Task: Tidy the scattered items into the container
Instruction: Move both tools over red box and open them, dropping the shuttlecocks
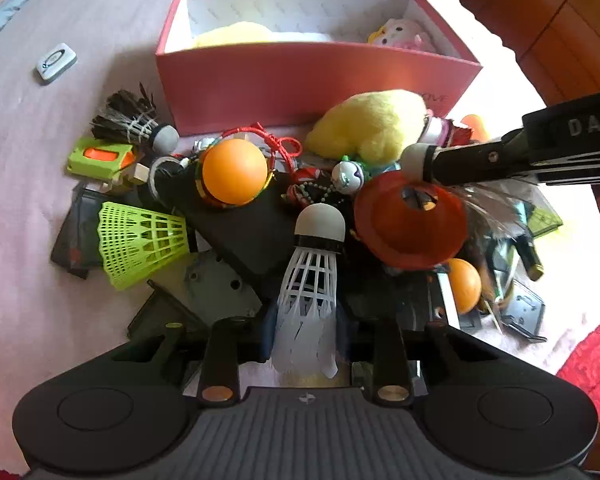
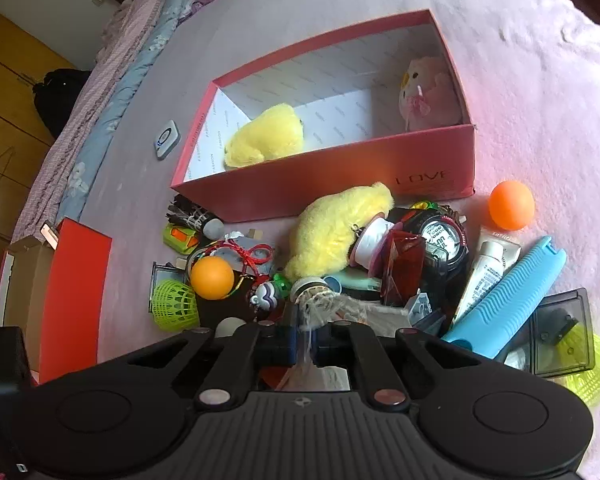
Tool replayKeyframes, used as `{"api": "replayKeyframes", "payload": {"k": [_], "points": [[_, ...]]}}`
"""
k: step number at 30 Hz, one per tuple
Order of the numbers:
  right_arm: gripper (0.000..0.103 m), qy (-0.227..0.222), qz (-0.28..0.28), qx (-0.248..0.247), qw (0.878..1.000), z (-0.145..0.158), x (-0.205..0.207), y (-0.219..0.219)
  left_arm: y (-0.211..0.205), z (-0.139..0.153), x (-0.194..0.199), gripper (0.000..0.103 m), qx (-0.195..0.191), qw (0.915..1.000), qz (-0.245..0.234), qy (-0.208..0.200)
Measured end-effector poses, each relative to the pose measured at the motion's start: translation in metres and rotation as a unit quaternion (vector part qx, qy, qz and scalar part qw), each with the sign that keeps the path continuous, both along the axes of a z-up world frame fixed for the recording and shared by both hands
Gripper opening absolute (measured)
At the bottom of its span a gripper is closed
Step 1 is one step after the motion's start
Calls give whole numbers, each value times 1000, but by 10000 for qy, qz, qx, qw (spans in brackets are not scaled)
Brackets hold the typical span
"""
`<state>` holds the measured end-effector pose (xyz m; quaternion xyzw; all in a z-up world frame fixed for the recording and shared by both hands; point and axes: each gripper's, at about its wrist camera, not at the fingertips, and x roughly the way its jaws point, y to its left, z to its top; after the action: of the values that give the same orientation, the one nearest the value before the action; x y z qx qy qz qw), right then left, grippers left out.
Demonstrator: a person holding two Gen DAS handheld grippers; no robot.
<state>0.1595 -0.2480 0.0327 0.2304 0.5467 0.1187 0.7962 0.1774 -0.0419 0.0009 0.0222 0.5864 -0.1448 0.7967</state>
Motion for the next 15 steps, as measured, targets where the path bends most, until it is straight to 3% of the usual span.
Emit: {"api": "replayKeyframes", "payload": {"k": [15], "points": [[4,-481,-211,181,9985,53,-7,-5,-4,72,26,31,-386,9975,-23,-595]]}}
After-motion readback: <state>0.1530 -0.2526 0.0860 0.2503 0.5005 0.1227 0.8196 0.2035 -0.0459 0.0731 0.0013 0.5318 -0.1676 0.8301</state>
